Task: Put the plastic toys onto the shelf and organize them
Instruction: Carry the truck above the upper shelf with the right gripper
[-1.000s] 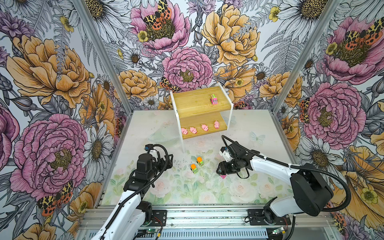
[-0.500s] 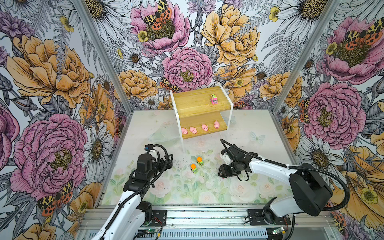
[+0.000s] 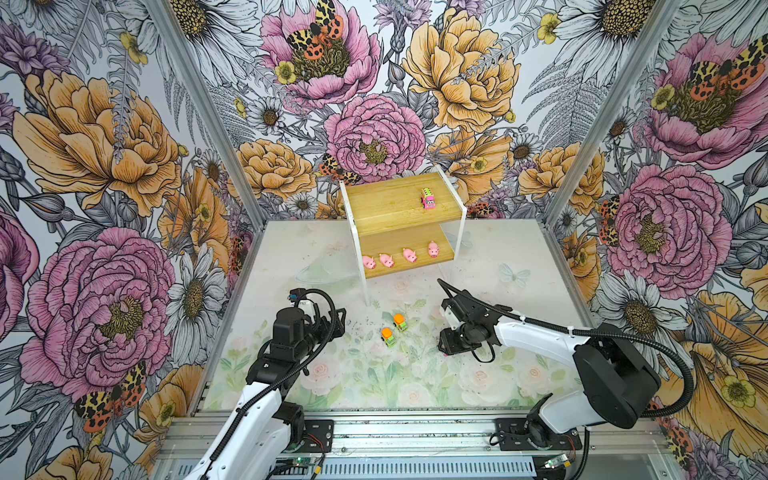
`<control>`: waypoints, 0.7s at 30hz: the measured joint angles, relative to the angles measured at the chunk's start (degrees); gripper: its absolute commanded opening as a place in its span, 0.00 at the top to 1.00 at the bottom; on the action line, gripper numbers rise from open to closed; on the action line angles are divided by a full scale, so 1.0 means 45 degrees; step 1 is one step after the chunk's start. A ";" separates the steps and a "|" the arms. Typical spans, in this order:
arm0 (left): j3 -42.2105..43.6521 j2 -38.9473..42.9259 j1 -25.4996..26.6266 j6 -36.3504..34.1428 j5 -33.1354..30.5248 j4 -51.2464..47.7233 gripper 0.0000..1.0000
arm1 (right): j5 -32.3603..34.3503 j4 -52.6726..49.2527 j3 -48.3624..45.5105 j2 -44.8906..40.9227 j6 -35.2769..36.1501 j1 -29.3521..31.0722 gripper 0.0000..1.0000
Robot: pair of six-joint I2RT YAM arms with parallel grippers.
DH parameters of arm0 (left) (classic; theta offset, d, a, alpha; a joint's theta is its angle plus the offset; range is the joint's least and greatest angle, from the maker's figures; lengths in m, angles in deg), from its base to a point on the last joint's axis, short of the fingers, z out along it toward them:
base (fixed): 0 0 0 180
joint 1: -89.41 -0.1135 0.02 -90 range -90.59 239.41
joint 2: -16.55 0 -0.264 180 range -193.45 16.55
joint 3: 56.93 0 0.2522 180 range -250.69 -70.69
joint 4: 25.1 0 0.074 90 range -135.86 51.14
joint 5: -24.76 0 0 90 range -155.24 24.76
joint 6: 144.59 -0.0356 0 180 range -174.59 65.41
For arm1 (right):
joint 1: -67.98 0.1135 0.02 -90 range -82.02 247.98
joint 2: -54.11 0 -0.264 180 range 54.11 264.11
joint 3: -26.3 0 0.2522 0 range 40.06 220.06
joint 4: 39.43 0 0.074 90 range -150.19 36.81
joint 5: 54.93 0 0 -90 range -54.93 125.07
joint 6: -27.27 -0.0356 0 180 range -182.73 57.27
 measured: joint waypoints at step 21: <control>0.0000 -0.0155 0.0000 0.0000 0.0000 0.0019 0.01 | -0.0491 -0.1161 0.1355 -0.2113 -0.1015 0.0379 0.81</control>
